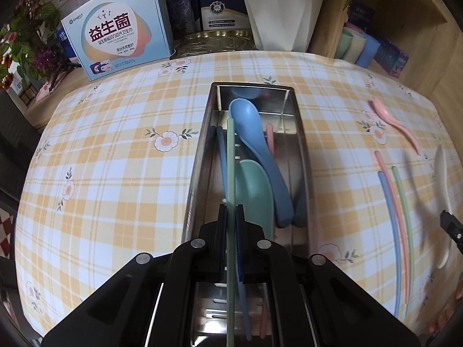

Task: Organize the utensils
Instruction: 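Carry the green chopstick into the steel tray and open the left gripper, then lower the white spoon into the steel tray and open the right gripper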

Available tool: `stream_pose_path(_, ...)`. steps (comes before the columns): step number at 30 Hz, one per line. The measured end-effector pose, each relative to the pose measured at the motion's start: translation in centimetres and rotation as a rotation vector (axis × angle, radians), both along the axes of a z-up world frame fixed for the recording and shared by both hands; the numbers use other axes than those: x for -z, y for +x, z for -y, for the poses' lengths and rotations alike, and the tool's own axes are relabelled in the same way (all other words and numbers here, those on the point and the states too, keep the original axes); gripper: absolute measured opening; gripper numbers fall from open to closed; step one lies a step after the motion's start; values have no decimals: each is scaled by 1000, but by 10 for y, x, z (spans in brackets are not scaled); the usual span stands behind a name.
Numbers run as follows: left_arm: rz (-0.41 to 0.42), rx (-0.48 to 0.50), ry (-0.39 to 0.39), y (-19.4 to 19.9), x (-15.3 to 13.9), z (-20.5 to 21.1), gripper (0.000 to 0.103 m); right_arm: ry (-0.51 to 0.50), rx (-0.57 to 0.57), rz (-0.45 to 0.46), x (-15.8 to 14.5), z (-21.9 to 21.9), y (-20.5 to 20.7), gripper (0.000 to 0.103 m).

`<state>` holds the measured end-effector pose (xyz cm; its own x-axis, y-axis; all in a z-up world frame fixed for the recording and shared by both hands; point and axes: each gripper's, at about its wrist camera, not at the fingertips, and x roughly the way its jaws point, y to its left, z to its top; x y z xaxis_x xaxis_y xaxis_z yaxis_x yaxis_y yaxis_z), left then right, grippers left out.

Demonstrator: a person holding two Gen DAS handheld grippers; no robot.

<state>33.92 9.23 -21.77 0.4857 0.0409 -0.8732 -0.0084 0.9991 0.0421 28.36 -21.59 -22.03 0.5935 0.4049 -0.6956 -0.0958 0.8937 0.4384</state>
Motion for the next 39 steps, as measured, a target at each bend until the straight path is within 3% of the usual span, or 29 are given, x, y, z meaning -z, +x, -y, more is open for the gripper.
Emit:
stream_pose_path(18,-36,-3,12,7,8,2,9,7,10,-17,2,2,-2,14)
stream_pose_path(27,6,22,-31,-2,-8,5,57,-11,4,-25,-1,-1,-2,14)
stream_pose_path(29,16,41,-47,-5,-13,7,82,-20,0,-27,-2,-3,-2,14)
stream_pose_path(34,39,91,-86,-19,-22,3,97,-36,-33,-42,-5,-16,-1,14)
stream_pose_path(39,69,96,-118,-37,-31,-14,97,-36,-79,-55,-14,-40,5,14)
